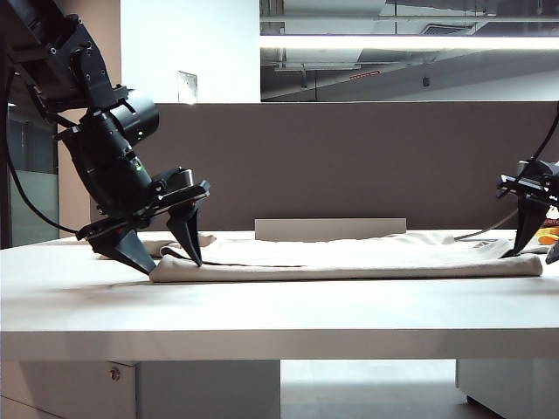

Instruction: Fold the bottom side of the T-shirt horizontally towards the center, about one-third of the way, then fold the sleeve back towards the center, creating a straight line along the edge of the T-shirt, and finally fold the bottom of the T-shirt up towards the top, creating a neat rectangle.

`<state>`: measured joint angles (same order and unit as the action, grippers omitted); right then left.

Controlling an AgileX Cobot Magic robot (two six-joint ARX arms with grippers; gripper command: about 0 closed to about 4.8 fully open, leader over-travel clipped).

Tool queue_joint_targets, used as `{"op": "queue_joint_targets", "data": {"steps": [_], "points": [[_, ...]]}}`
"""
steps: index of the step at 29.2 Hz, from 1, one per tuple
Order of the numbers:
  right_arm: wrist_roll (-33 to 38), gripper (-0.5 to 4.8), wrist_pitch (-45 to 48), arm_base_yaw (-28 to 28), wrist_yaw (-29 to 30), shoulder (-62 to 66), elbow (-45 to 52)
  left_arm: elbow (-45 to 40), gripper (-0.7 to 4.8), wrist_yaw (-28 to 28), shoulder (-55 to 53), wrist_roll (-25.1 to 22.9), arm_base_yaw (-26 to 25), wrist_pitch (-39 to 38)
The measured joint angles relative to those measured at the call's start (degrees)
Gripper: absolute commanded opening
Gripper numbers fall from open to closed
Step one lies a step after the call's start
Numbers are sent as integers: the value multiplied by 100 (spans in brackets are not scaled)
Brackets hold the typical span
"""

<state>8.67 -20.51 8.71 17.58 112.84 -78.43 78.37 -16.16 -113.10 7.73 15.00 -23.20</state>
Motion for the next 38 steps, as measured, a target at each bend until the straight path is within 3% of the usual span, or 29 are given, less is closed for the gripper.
{"op": "queue_joint_targets", "data": {"steps": [4,5,8,11,16,18,38], "points": [[0,221,-13,-24,0,111,0,11,328,-20,-44,9,44,94],[0,214,-39,-28,2,138,2,13,295,-26,-55,24,48,116],[2,138,-50,-31,7,157,0,13,209,-28,-70,33,50,144],[0,76,-57,-33,9,173,0,11,202,-33,-96,72,46,144],[-2,14,-59,-35,46,179,0,9,33,-35,-103,72,50,109],[0,-5,-61,-35,46,179,0,0,-6,-39,-107,63,50,96],[-426,-5,-1224,83,247,-131,-9,-129,-6,-59,254,-667,52,-815]]}}
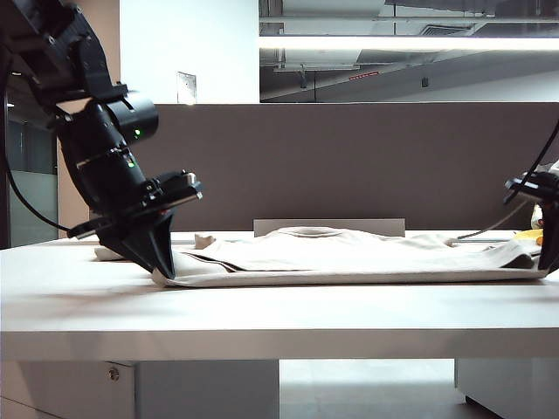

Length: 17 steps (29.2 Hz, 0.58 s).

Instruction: Fold the bottom side of the T-shirt horizontally towards the center, about one-third of the way, then fold the sleeve back towards the center, creating a straight line along the edge of the T-shirt, and finally fold the bottom of the T-shirt up towards the top, creating a neat rectangle.

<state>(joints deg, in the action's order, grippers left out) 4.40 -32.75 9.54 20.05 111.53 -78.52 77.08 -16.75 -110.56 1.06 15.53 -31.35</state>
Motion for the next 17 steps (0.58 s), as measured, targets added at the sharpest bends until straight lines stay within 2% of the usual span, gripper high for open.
{"op": "queue_joint_targets", "data": {"steps": [7,17], "points": [[-42,-6,111,76,55,-597,555,-468,-6,-4,662,50,9,345],[-85,-5,527,76,57,-1499,1965,-1862,-6,22,1589,358,2,999]]}}
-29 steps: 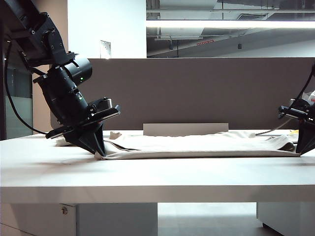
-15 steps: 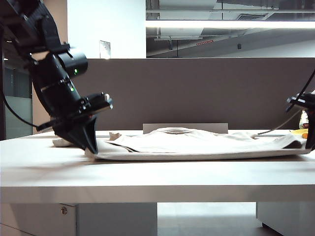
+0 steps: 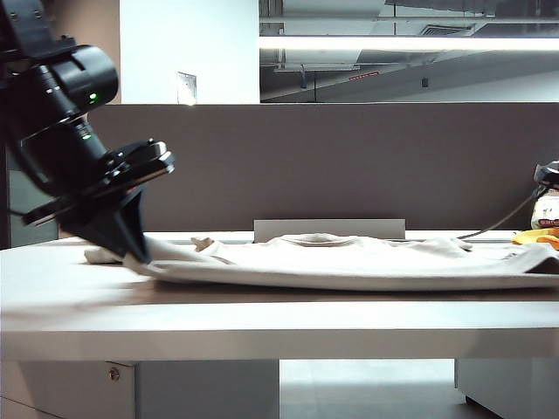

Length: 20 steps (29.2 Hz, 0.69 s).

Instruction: Fold the bottom side of the T-shirt horizontally towards the center, about one-third of the way, then fold the sleeve back towards the center, creating a straight line along the edge of the T-shirt, and finally fold the bottom of the T-shirt up towards the top, creating a neat rectangle.

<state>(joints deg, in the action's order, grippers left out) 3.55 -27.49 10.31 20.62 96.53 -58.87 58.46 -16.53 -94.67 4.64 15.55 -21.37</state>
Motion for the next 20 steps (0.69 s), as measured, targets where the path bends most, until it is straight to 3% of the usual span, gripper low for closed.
{"op": "queue_joint_targets", "data": {"steps": [20], "points": [[153,-5,131,11,-52,-1770,1668,-1814,-6,-59,1628,271,7,227]]}}
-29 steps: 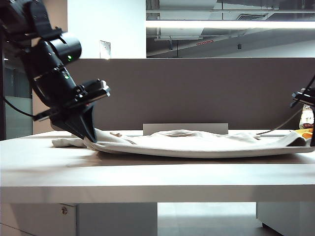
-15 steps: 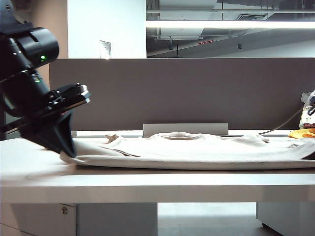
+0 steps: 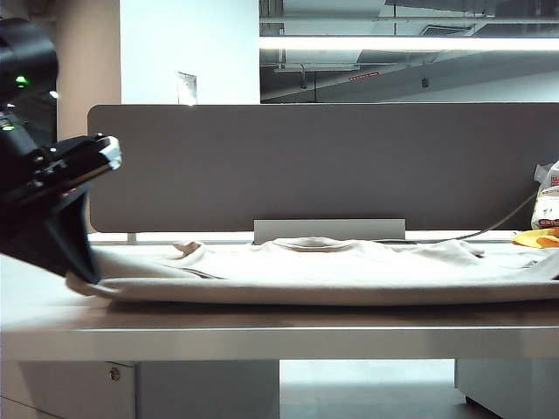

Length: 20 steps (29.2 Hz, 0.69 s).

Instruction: Fold the bottom side of the T-shirt horizontally towards the center, about one-third of the way, then fold the sleeve back towards the center, creating a straight line along the edge of the T-shirt, and finally fold the bottom of the T-shirt up towards the top, creating a neat rectangle.

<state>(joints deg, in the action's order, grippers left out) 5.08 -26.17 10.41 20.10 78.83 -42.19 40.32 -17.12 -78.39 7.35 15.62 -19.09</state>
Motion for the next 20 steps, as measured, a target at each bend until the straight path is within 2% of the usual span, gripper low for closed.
{"op": "queue_joint_targets", "data": {"steps": [11,20], "points": [[42,-6,-476,2,-57,-675,337,-588,-6,-48,564,131,105,-92],[77,-6,-584,2,-57,-1001,566,-625,-6,-179,651,166,101,-175]]}}
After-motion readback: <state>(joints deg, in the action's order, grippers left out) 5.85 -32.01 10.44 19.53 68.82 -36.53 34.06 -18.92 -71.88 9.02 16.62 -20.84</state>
